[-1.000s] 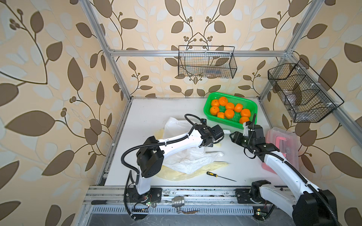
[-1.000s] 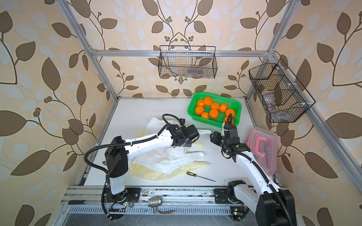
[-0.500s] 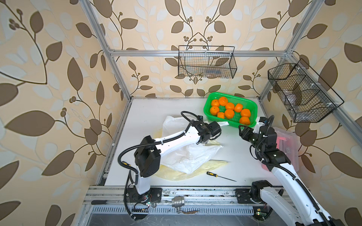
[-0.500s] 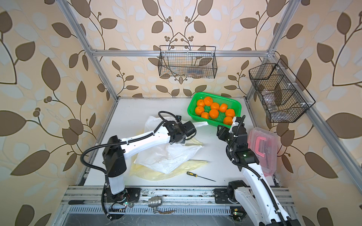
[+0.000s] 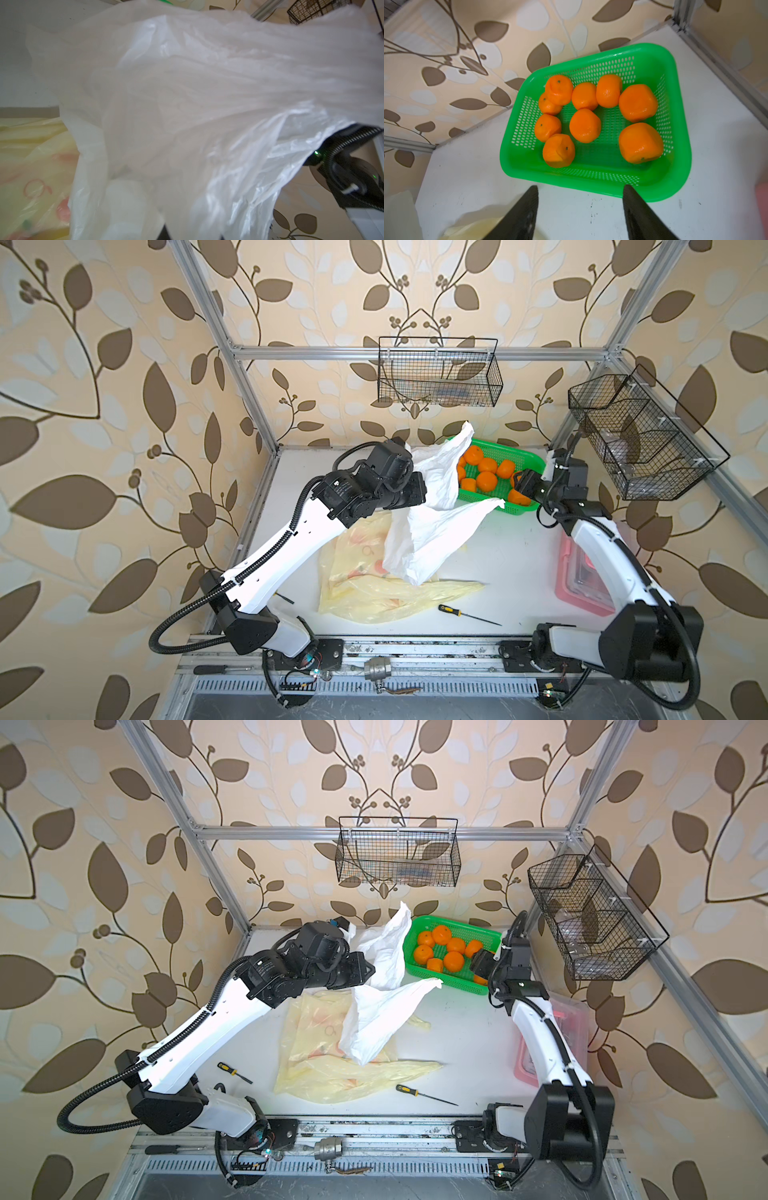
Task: Place the oranges into plastic bags & tie knots
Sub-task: Pick up the orange from the basket.
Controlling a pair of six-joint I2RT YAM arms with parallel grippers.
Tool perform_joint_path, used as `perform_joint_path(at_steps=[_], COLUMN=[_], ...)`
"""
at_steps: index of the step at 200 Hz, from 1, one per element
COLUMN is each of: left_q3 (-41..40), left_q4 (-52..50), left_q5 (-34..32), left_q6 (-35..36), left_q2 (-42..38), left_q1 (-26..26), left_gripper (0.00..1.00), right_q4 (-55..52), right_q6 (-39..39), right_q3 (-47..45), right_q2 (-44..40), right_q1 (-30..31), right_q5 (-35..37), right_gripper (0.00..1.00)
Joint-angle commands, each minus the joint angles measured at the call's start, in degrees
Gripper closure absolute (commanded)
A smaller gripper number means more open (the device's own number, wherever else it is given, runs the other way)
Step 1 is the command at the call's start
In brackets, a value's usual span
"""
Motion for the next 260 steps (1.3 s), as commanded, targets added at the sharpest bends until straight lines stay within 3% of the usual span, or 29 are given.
perform_joint_path(at_steps=[1, 54, 122, 221, 260], left_q3=[-3.28, -17.57, -17.05, -16.31, -16.64], left_q4=[4.56, 13.97, 15.52, 15.42, 15.45], left_q5=[7.18, 14.44, 17.96, 18.29, 17.9], left_q6=[1.01, 0.24, 4.33, 5.02, 5.12], left_q2=[-2.75, -3.59, -1.83, 1.41, 0.75], left_q1=[1.85, 10.59, 11.75, 11.84, 11.84], left_gripper=[0.85, 0.87, 0.87, 0.87, 0.87], right_q4=[-3.87, -9.46, -21.36, -25.9, -25.89], right_q6=[-2.22, -2.22, -0.13, 0.77, 0.98], right_q3=[5.53, 23.95, 46.24, 51.39, 51.23], right_q2=[5.56, 26.15, 48.13, 57.31, 57.32], right_q1=[1.29, 3.76, 4.83, 5.82, 5.9], right_q5=[-1.91, 1.68, 7.81, 7.79, 7.4], right_gripper=[0.32, 0.2, 0.07, 0.08, 0.18])
